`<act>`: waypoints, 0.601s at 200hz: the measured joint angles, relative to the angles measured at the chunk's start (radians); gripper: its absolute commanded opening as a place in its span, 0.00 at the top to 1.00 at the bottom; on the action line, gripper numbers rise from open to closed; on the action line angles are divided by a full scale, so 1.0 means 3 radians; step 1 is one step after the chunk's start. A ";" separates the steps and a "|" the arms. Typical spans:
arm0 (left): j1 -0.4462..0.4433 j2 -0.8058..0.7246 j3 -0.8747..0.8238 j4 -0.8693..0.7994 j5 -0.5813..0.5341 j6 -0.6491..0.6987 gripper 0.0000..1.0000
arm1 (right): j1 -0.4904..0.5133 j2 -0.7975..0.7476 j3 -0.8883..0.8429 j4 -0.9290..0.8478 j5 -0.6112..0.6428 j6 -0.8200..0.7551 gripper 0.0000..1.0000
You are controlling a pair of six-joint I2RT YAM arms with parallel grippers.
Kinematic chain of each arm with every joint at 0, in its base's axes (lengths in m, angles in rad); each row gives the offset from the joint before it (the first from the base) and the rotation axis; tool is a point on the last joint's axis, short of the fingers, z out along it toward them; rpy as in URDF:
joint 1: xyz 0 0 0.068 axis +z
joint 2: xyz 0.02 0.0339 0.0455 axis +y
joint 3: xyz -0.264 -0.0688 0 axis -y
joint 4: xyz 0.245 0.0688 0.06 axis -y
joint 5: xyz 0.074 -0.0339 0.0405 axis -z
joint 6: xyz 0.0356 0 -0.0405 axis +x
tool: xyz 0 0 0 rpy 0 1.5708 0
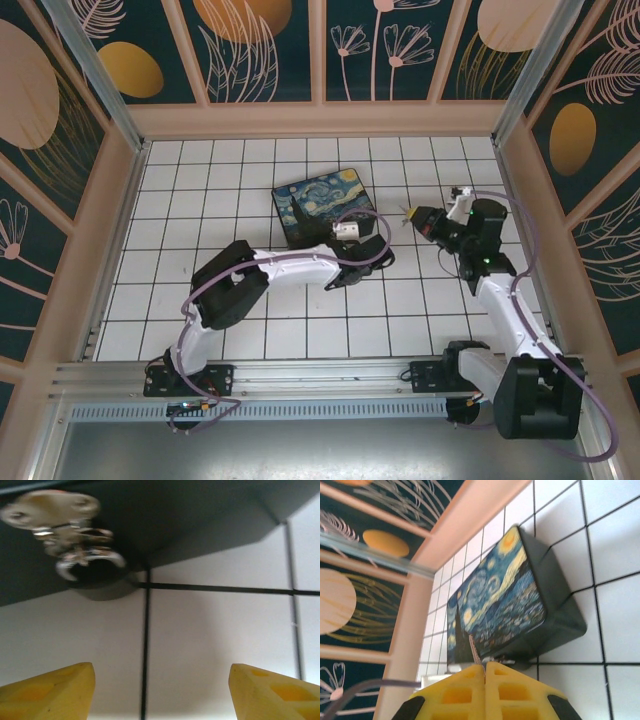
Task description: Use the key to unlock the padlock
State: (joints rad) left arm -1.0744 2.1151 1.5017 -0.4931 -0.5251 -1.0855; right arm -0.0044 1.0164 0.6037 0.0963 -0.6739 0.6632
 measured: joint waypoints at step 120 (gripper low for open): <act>0.0041 0.0392 0.0195 -0.0251 -0.0730 -0.0364 0.30 | -0.0333 0.0159 0.0029 0.0149 -0.0118 0.0015 1.00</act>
State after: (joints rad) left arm -1.0622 2.2326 1.5600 -0.5682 -0.7441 -1.1946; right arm -0.1043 1.0641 0.6125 0.1410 -0.7094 0.6678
